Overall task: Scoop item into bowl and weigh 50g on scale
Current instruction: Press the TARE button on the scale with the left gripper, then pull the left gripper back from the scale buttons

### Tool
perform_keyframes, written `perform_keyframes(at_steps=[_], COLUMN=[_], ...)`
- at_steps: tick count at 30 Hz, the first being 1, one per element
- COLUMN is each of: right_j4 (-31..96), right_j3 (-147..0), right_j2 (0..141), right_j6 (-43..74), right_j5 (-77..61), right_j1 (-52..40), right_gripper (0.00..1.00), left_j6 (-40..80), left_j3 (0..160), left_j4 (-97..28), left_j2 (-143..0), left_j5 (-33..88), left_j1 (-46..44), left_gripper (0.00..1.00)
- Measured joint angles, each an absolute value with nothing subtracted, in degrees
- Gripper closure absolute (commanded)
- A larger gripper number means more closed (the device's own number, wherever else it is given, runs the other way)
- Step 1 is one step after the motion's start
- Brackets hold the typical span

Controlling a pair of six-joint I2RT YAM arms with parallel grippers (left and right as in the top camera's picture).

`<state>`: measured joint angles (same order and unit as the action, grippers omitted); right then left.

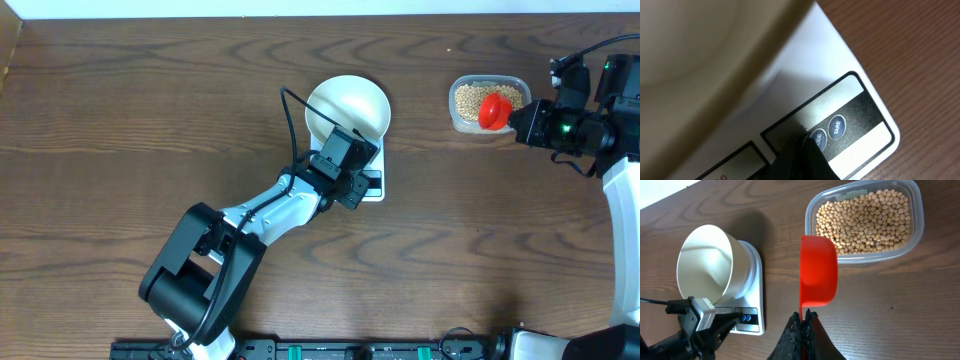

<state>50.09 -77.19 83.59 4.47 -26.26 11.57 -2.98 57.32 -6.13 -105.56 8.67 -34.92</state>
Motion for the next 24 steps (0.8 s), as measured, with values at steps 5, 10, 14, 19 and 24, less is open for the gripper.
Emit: perform_keyframes(at_steps=[5, 10, 14, 19, 24], right_j4=[50.09, 50.09, 50.09, 50.06, 49.87], right_j3=[-77.19, -77.19, -77.19, -77.19, -77.19], right_j2=[83.59, 83.59, 83.59, 83.61, 83.61], right_j6=[4.45, 4.47, 4.45, 4.45, 4.45], right_j5=[-26.26, -26.26, -26.26, -26.26, -26.24], right_j1=[11.57, 11.57, 11.57, 11.57, 11.57], right_gripper=[0.99, 0.99, 0.99, 0.99, 0.99], left_j6=[-2.98, -2.98, -2.98, -3.01, -3.01], left_j3=[57.39, 57.39, 57.36, 56.53, 56.53], left_j4=[-6.15, -5.89, -6.24, -7.14, -6.39], left_j2=[-105.56, -105.56, -104.79, -100.22, -88.79], left_j5=[8.21, 8.05, 6.66, 3.9, 2.98], left_j1=[-34.96, -34.98, -34.94, -34.15, -33.95], left_gripper=[0.93, 0.93, 0.93, 0.93, 0.93])
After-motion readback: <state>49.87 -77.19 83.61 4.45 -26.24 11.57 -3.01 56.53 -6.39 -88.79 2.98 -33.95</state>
